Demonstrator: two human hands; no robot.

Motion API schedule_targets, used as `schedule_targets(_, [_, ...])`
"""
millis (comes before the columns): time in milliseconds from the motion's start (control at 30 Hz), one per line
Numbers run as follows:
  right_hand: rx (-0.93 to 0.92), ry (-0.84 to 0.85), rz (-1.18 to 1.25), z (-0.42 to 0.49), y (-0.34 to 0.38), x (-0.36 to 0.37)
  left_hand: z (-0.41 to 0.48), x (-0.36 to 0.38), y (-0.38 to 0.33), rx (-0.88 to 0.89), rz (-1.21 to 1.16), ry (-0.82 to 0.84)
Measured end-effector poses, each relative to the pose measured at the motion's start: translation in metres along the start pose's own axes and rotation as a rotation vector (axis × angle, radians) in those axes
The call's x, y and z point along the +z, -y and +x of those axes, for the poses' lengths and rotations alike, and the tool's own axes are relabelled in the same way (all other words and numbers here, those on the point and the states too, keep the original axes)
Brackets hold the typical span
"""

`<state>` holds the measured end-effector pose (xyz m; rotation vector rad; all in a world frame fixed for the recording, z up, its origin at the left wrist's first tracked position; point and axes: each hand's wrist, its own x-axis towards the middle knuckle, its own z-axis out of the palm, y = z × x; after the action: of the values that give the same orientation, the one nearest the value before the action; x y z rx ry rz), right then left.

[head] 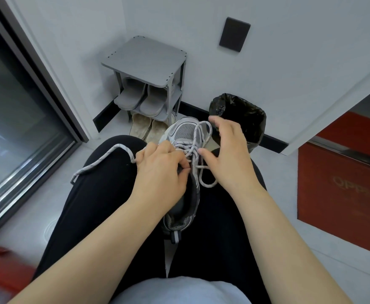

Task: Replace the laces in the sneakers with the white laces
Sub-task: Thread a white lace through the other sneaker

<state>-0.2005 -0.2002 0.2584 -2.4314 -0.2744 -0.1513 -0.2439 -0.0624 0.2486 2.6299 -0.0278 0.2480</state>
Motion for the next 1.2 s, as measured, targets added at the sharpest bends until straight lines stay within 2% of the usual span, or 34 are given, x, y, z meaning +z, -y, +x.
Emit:
schedule_targets(67, [-0.006, 0.095, -0.071, 0.011, 0.003, 0.001, -0.002, -0.003, 0.005, 0.014, -0.064, -0.003])
schedule_targets(133, [0.012, 0.188, -0.031, 0.021, 0.004, -0.001, -0.003, -0.007, 0.008, 0.026, -0.122, 0.005])
schedule_targets(333, [0.148, 0.226, 0.319, 0.015, 0.009, -0.017, -0.005, -0.014, 0.012, -0.05, -0.237, 0.055])
schedule_targets(500, [0.096, 0.356, 0.112, -0.003, 0.017, -0.007, -0.004, -0.018, 0.011, -0.098, -0.253, 0.045])
schedule_targets(667, [0.075, 0.368, 0.128, -0.005, 0.01, -0.013, -0.009, -0.031, 0.018, -0.155, -0.36, -0.013])
schedule_targets(733, [0.083, 0.342, 0.141, -0.006, 0.004, -0.018, -0.009, -0.04, 0.021, -0.239, -0.569, -0.058])
schedule_targets(800, [0.081, 0.293, 0.158, -0.007, 0.0, -0.02, -0.008, -0.048, 0.017, -0.298, -0.968, -0.107])
schedule_targets(867, [0.059, 0.256, 0.168, -0.011, 0.001, -0.018, -0.006, -0.051, 0.008, -0.33, -1.277, -0.078])
schedule_targets(900, [0.046, 0.244, 0.175, -0.013, 0.001, -0.016, -0.005, -0.049, 0.005, -0.331, -1.322, -0.043])
schedule_targets(967, [0.036, 0.219, 0.199, -0.018, 0.002, -0.013, -0.002, -0.041, 0.001, -0.309, -1.206, 0.065])
schedule_targets(1100, [0.055, 0.177, 0.22, -0.022, -0.002, -0.011, 0.008, -0.033, 0.0, -0.146, -0.397, 0.256])
schedule_targets(1200, [0.06, 0.146, 0.232, -0.023, -0.002, -0.011, 0.011, -0.044, 0.0, 0.009, -0.005, 0.332])
